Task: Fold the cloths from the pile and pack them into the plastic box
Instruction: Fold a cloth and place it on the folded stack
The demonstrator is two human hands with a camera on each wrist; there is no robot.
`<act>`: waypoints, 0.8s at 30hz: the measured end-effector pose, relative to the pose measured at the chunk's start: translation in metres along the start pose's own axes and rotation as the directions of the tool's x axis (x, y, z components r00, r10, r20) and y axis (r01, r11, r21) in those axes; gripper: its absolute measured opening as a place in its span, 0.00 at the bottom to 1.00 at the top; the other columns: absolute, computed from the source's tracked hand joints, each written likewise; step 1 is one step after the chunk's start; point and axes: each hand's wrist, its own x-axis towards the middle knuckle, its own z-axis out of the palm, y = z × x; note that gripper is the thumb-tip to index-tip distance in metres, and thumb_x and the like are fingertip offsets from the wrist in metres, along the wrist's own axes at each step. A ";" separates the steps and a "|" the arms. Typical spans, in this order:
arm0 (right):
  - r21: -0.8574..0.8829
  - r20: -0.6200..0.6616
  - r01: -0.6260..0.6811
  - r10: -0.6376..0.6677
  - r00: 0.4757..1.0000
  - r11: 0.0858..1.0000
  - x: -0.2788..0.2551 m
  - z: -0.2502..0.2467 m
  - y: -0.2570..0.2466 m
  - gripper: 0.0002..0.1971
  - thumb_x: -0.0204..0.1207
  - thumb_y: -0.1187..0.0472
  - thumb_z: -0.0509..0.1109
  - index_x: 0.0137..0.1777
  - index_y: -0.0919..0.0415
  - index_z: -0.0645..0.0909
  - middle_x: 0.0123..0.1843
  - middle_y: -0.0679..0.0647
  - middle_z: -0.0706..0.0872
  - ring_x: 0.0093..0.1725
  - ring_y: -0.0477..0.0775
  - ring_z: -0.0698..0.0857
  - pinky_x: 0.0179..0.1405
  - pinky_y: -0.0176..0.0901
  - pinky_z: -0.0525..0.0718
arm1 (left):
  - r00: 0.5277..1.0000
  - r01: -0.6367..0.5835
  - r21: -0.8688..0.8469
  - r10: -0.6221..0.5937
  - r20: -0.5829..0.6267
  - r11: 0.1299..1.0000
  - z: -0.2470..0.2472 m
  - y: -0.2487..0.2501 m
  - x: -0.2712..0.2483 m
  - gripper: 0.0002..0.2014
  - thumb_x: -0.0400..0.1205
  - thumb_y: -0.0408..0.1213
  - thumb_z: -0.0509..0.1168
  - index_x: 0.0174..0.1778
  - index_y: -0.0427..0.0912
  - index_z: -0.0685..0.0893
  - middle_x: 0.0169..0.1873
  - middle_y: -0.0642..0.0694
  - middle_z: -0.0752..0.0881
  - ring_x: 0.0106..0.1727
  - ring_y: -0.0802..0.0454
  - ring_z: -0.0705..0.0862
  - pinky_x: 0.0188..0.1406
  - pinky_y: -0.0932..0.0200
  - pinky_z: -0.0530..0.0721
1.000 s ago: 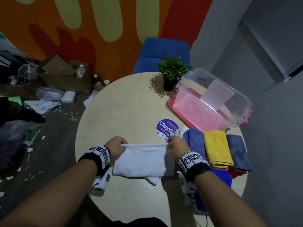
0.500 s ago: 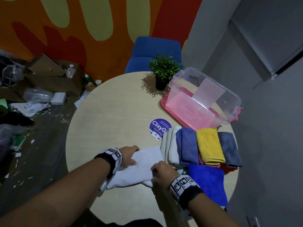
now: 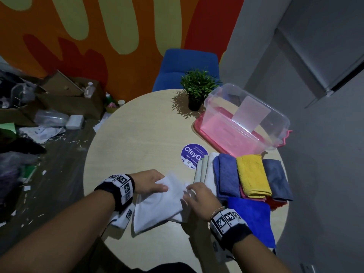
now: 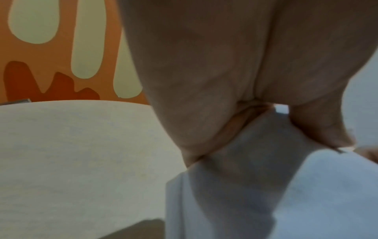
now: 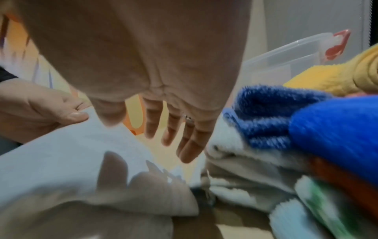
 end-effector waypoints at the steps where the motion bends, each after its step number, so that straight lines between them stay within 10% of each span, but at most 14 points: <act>1: 0.066 -0.045 0.027 -0.024 0.999 0.997 0.000 -0.006 -0.005 0.23 0.82 0.43 0.65 0.74 0.52 0.75 0.73 0.48 0.76 0.69 0.49 0.77 0.73 0.49 0.76 | 1.000 -0.012 -0.054 0.012 -0.001 0.998 -0.003 0.008 -0.002 0.20 0.80 0.58 0.70 0.43 0.42 0.86 0.36 0.49 0.89 0.36 0.55 0.84 0.39 0.59 0.82; 5: 0.375 -0.038 0.124 -0.118 0.992 0.919 -0.002 -0.023 -0.028 0.33 0.78 0.34 0.66 0.80 0.47 0.68 0.77 0.44 0.76 0.73 0.45 0.77 0.72 0.49 0.78 | 0.995 -0.091 -0.159 0.095 0.015 0.983 -0.017 0.048 -0.008 0.19 0.84 0.48 0.70 0.54 0.32 0.87 0.48 0.35 0.91 0.45 0.50 0.89 0.46 0.55 0.85; 12: 0.593 -0.147 0.076 0.015 0.989 0.801 -0.006 -0.018 -0.032 0.45 0.67 0.22 0.63 0.80 0.47 0.66 0.76 0.45 0.76 0.72 0.45 0.78 0.71 0.47 0.78 | 0.988 -0.152 -0.177 0.147 -0.041 0.972 -0.034 0.088 -0.020 0.09 0.85 0.37 0.68 0.56 0.37 0.87 0.48 0.44 0.93 0.47 0.51 0.91 0.42 0.60 0.87; 16: 0.683 -0.169 0.071 0.062 0.984 0.727 -0.003 -0.031 -0.023 0.31 0.81 0.48 0.69 0.81 0.52 0.63 0.81 0.50 0.68 0.78 0.50 0.69 0.53 0.24 0.80 | 0.989 -0.148 -0.166 0.143 -0.046 0.975 -0.040 0.092 -0.029 0.04 0.85 0.34 0.68 0.51 0.42 0.89 0.43 0.52 0.93 0.45 0.57 0.90 0.44 0.64 0.84; 20: 0.282 -0.297 0.392 -0.309 0.903 0.876 0.010 -0.072 -0.029 0.50 0.63 0.56 0.81 0.82 0.37 0.57 0.87 0.45 0.58 0.86 0.52 0.59 0.81 0.55 0.65 | 0.973 -0.215 0.099 0.204 0.108 0.972 -0.047 0.120 -0.030 0.04 0.85 0.34 0.70 0.50 0.39 0.90 0.41 0.47 0.91 0.40 0.59 0.85 0.43 0.65 0.81; 22: -0.034 -0.188 0.473 -0.470 0.862 0.880 0.020 -0.091 -0.038 0.41 0.63 0.50 0.80 0.76 0.37 0.67 0.87 0.38 0.57 0.88 0.52 0.50 0.83 0.60 0.54 | 0.964 -0.250 0.177 0.228 0.137 0.952 -0.051 0.136 -0.030 0.06 0.84 0.35 0.71 0.51 0.35 0.88 0.41 0.41 0.90 0.39 0.58 0.83 0.41 0.63 0.80; 24: -0.084 -0.062 0.471 -0.476 0.877 0.878 0.024 -0.108 -0.048 0.19 0.66 0.46 0.75 0.59 0.40 0.81 0.77 0.38 0.76 0.84 0.49 0.63 0.81 0.66 0.61 | 0.970 -0.240 0.211 0.223 0.102 0.948 -0.059 0.145 -0.034 0.08 0.82 0.37 0.74 0.53 0.38 0.88 0.42 0.46 0.90 0.40 0.57 0.84 0.40 0.62 0.81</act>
